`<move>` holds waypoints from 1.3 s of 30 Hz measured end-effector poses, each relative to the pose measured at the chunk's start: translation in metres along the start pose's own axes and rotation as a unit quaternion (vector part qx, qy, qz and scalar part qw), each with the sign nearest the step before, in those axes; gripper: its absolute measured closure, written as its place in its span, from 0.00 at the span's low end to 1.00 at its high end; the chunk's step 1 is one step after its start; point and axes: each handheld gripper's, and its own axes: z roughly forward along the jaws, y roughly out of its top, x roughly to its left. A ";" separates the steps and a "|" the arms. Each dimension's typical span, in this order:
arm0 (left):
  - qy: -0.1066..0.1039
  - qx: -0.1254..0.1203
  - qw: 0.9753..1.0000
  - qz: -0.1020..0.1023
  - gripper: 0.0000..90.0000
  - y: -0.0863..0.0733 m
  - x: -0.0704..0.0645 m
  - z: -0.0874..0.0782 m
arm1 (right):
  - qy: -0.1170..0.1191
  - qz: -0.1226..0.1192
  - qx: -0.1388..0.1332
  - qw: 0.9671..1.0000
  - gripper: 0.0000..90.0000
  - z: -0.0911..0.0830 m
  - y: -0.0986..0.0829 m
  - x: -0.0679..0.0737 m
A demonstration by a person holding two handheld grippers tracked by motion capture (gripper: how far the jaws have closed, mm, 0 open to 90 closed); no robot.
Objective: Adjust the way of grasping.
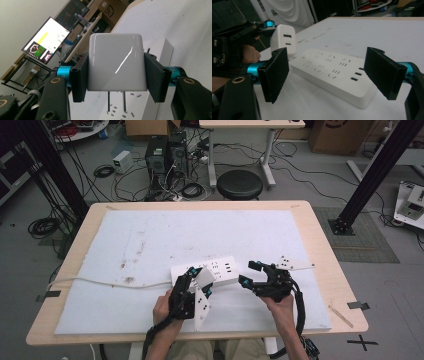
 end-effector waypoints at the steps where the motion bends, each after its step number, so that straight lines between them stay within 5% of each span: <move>1: 0.001 -0.002 1.000 0.003 0.47 0.001 -0.001 0.000 | 0.005 -0.001 0.001 1.000 0.23 0.001 0.001 0.002; 15: 0.006 -0.040 0.999 0.014 0.47 0.013 -0.017 0.004 | 0.084 0.008 0.011 0.996 0.29 0.017 0.006 0.016; 39: -0.008 -0.073 0.997 0.021 0.47 0.023 -0.026 0.003 | 0.154 0.026 0.039 0.987 0.48 0.034 0.006 0.018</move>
